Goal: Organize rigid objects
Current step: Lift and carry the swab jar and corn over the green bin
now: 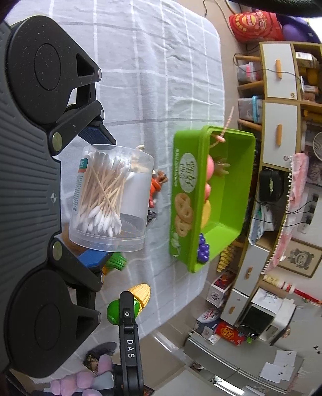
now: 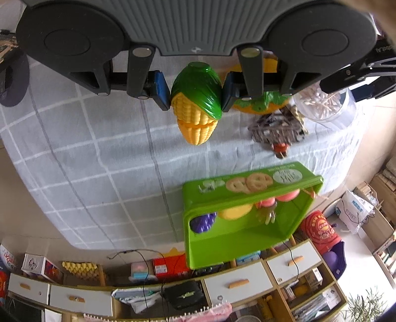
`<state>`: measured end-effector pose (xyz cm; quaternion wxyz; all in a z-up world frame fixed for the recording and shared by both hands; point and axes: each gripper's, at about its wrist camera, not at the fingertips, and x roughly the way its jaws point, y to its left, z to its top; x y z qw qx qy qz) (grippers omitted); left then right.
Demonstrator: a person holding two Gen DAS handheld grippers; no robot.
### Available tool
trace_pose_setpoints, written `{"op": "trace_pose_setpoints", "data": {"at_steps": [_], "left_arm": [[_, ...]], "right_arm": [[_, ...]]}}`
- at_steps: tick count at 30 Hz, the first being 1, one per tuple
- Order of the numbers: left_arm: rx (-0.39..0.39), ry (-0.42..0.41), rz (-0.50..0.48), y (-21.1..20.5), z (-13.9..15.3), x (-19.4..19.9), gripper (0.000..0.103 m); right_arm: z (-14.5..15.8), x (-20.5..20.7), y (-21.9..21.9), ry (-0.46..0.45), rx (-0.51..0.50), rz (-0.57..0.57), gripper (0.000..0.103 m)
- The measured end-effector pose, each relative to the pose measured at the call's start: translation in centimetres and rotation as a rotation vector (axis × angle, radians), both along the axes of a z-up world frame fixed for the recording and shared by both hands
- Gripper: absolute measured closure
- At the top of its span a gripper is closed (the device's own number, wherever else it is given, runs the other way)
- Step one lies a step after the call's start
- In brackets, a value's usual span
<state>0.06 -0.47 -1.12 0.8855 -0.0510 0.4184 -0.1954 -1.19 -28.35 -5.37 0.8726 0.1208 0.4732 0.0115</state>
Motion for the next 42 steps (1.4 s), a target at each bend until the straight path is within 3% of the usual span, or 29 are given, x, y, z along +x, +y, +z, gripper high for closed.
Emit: {"op": "trace_pose_setpoints", "data": {"at_steps": [21, 35, 42], "left_arm": [[-0.059, -0.055, 0.059, -0.3, 1.5, 2.8, 0.019], [-0.131, -0.135, 0.114, 0.7, 2.0, 4.9, 0.019], [-0.104, -0.161, 0.126, -0.2, 1.9, 7.9, 0.019]], "right_arm": [[2.9, 3.3, 0.1, -0.079, 0.113, -0.064, 0.078], [2.8, 6.3, -0.8, -0.136, 0.179, -0.123, 0.078], [2.0, 7.4, -1.0, -0.147, 0.236, -0.131, 0.078]]}}
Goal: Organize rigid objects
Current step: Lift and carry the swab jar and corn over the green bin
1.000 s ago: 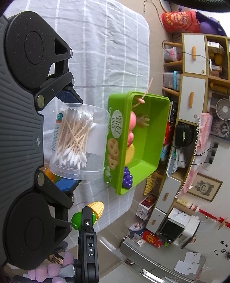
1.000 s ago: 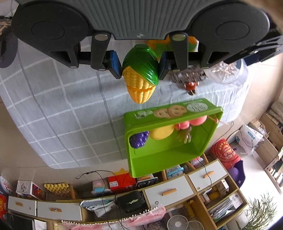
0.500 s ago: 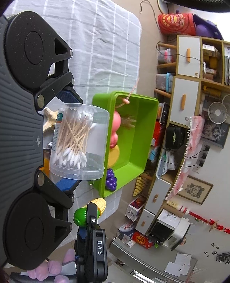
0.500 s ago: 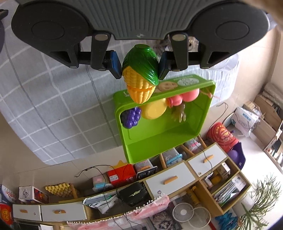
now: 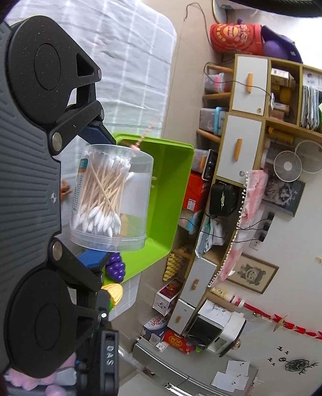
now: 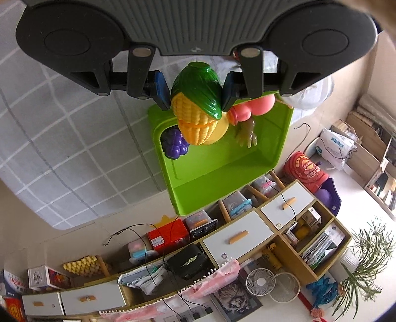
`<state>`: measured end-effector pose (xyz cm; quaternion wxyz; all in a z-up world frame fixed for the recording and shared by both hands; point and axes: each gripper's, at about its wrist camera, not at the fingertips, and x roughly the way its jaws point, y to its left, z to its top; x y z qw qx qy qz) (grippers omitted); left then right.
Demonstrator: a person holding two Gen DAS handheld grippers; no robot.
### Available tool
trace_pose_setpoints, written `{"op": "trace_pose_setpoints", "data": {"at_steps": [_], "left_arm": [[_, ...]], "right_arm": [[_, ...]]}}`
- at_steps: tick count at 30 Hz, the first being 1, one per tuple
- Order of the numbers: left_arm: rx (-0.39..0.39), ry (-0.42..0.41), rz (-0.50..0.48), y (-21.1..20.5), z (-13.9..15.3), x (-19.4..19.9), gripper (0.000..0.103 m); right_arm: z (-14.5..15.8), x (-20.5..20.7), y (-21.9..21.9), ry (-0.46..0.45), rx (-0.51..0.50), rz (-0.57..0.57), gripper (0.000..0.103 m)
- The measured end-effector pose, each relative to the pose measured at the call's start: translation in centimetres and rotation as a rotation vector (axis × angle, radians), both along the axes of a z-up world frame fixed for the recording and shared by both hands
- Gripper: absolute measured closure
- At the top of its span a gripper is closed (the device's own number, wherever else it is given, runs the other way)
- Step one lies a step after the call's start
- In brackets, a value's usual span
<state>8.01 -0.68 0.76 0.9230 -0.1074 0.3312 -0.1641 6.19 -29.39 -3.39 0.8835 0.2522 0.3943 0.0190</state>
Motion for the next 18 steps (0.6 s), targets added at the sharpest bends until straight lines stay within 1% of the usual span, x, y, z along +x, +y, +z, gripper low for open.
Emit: {"op": "trace_pose_setpoints", "data": {"at_steps": [4, 8, 12, 14, 18], "left_arm": [[0.017, -0.021, 0.001, -1.0, -0.1, 1.6, 0.019], [0.023, -0.053, 0.011, -1.4, -0.5, 2.6, 0.019], [0.011, -0.051, 0.027, -1.2, -1.8, 3.5, 0.019], [0.018, -0.046, 0.029, -1.2, -2.3, 3.9, 0.019], [0.032, -0.088, 0.021, -1.1, -2.6, 4.1, 0.019]], "right_arm": [[-0.1, 0.5, 0.4, -0.009, 0.030, 0.010, 0.078], [0.0, 1.3, 0.8, -0.036, -0.033, -0.016, 0.078], [-0.6, 3.0, 1.0, -0.033, -0.024, -0.031, 0.078], [-1.0, 4.0, 1.4, -0.025, -0.035, -0.037, 0.078], [-1.7, 5.7, 2.8, -0.024, -0.063, -0.033, 0.078]]}}
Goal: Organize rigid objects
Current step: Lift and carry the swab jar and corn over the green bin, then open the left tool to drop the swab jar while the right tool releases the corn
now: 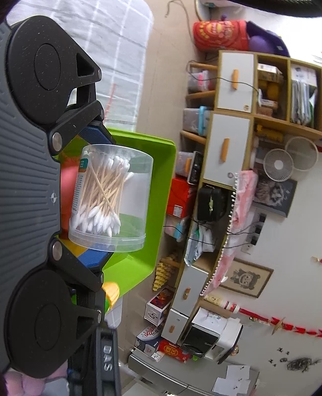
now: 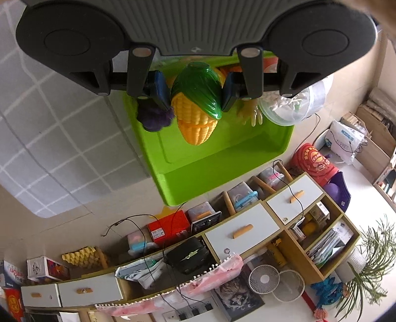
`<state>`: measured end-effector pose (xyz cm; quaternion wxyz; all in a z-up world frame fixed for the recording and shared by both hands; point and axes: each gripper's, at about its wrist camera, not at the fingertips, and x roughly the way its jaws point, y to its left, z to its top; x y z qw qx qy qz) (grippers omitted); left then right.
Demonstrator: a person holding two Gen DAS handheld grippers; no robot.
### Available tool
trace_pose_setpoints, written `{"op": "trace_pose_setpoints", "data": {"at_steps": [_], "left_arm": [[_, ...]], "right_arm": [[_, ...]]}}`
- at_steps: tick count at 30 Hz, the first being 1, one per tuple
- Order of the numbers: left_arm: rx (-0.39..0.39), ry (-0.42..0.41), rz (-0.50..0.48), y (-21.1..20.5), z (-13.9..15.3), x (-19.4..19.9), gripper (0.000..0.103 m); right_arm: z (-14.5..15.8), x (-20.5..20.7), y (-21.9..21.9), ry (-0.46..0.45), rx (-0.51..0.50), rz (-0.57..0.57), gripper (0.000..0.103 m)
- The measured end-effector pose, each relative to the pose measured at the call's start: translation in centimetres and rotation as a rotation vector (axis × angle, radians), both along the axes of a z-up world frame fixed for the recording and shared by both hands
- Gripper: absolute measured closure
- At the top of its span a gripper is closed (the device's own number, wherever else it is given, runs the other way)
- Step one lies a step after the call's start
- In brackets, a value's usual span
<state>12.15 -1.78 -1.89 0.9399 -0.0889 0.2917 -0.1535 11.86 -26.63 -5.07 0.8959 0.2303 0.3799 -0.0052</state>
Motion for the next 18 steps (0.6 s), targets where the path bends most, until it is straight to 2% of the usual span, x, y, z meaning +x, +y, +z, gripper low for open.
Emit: {"op": "trace_pose_setpoints", "data": {"at_steps": [6, 13, 18], "left_arm": [[-0.035, 0.003, 0.003, 0.8, -0.1, 0.3, 0.019], [-0.044, -0.037, 0.040, 1.0, 0.0, 0.3, 0.019], [-0.007, -0.055, 0.029, 0.0, 0.0, 0.2, 0.019]], "right_arm": [[-1.2, 1.7, 1.2, 0.003, -0.025, 0.002, 0.078], [-1.5, 2.3, 1.4, -0.004, -0.022, 0.009, 0.078], [-1.6, 2.1, 1.4, -0.013, -0.021, 0.021, 0.078]]}}
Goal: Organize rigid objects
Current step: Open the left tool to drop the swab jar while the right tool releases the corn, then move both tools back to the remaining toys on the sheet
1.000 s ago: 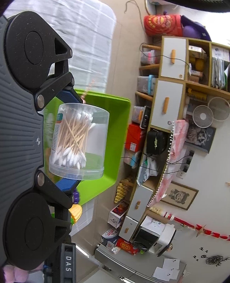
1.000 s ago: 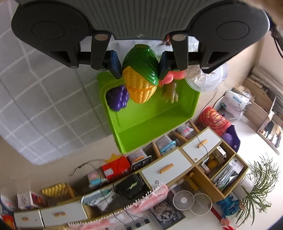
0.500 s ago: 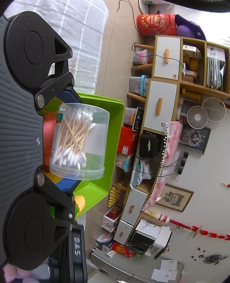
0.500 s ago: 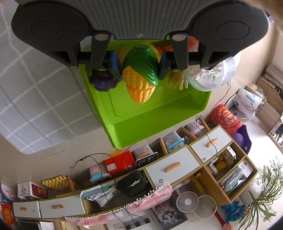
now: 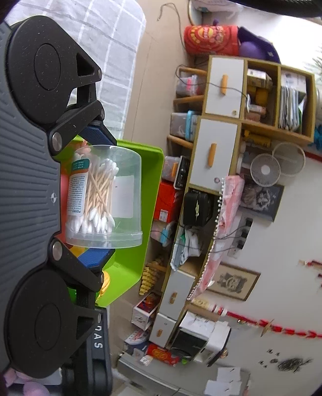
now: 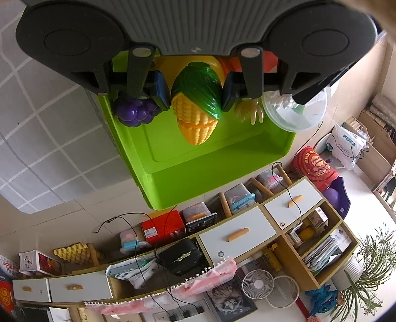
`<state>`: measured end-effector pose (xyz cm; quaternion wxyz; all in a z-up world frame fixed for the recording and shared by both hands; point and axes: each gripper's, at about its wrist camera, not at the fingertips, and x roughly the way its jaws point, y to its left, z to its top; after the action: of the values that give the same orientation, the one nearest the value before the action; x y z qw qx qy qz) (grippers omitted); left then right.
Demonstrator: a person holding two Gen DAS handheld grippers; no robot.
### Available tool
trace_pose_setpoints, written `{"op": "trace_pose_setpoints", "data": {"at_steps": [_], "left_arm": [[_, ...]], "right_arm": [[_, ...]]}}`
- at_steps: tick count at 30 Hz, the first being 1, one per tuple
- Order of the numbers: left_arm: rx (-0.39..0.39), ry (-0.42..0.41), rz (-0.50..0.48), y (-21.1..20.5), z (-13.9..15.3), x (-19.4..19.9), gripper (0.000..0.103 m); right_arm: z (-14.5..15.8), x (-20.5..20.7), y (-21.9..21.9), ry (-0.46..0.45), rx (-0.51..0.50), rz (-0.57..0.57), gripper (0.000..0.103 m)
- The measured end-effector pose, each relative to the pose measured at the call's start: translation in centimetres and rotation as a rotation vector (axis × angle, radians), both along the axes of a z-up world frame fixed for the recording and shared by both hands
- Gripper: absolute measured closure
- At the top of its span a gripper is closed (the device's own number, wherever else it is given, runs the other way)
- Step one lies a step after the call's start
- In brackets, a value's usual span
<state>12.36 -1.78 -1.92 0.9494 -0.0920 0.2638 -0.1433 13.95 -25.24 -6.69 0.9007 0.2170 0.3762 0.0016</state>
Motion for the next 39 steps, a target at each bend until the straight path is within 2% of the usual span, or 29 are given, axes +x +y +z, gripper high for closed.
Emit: {"op": "trace_pose_setpoints", "data": {"at_steps": [2, 3, 4, 7, 10, 23, 33, 35, 39], "left_arm": [[-0.001, 0.013, -0.014, -0.1, -0.1, 0.0, 0.018], [-0.008, 0.023, -0.019, 0.0, -0.2, 0.0, 0.013], [-0.014, 0.045, -0.031, -0.1, -0.4, 0.2, 0.007], [0.008, 0.044, -0.055, -0.4, -0.4, -0.2, 0.002], [0.029, 0.046, -0.073, -0.8, -0.1, -0.6, 0.002], [0.031, 0.096, -0.085, -0.9, 2.2, -2.7, 0.002], [0.096, 0.115, -0.107, -1.3, 3.8, -5.7, 0.002], [0.109, 0.122, -0.108, -1.3, 3.9, -6.4, 0.002], [0.135, 0.136, -0.113, -1.0, 4.1, -7.7, 0.002]], "right_arm": [[0.0, -0.2, -0.2, -0.001, 0.019, -0.003, 0.078], [0.0, -0.3, -0.3, 0.000, 0.032, -0.009, 0.076], [0.1, -0.4, -0.5, 0.003, 0.052, -0.013, 0.071], [0.5, -0.8, -1.0, -0.003, 0.107, -0.006, 0.056], [1.2, -1.3, -1.0, -0.009, 0.089, -0.007, 0.049], [4.2, -4.9, -0.9, -0.007, -0.011, 0.026, 0.048], [5.6, -8.7, -0.1, -0.006, -0.094, 0.065, 0.046], [5.8, -9.4, -0.1, -0.007, -0.099, 0.069, 0.043], [5.9, -10.8, -0.5, -0.008, -0.088, 0.068, 0.041]]}}
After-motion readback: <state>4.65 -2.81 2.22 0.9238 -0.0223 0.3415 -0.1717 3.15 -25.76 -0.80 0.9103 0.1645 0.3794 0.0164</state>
